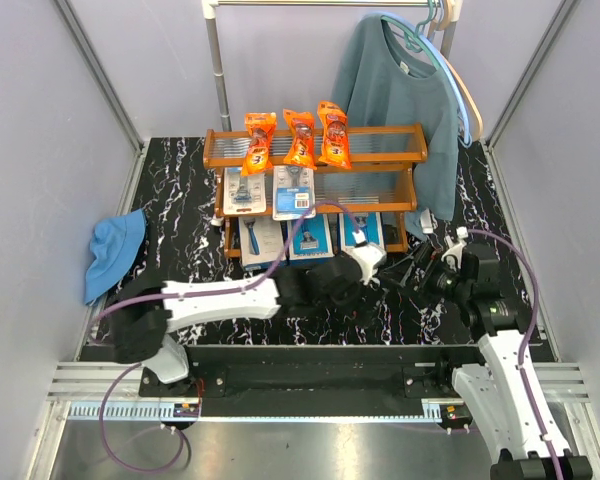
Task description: Place and organize the shaving razors onto the shelf
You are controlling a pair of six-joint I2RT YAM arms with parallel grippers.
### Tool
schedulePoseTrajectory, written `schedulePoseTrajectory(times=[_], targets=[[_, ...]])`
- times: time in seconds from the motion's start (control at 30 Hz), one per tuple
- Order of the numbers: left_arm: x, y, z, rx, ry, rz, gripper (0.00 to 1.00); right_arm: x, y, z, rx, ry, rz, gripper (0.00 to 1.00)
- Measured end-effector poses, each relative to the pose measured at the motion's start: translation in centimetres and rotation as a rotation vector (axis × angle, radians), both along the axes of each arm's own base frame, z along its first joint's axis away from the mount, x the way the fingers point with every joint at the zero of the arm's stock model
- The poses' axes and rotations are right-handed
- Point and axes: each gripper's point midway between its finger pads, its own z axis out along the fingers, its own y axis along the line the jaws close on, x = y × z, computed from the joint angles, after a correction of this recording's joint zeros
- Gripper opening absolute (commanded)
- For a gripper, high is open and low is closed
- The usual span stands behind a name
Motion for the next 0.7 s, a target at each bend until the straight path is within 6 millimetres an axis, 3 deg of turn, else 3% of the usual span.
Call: schedulePoseTrajectory(times=[0.13, 0.43, 0.7], targets=[[-0.3, 3.6, 3.5, -0.041, -0.021, 0.052, 0.99, -1.2, -0.2, 0.5, -0.009, 0.009, -0.007, 1.0], [0.9, 13.3, 12.3, -0.094, -0.167, 0.242, 0.99, -1.4, -0.9, 4.4, -0.042, -0.072, -0.039, 1.0], [1.1, 23.5, 16.2, -0.134, -0.233, 0.422, 0.99, -0.8, -1.7, 5.8, -0.087, -0.092, -0.065, 1.0]])
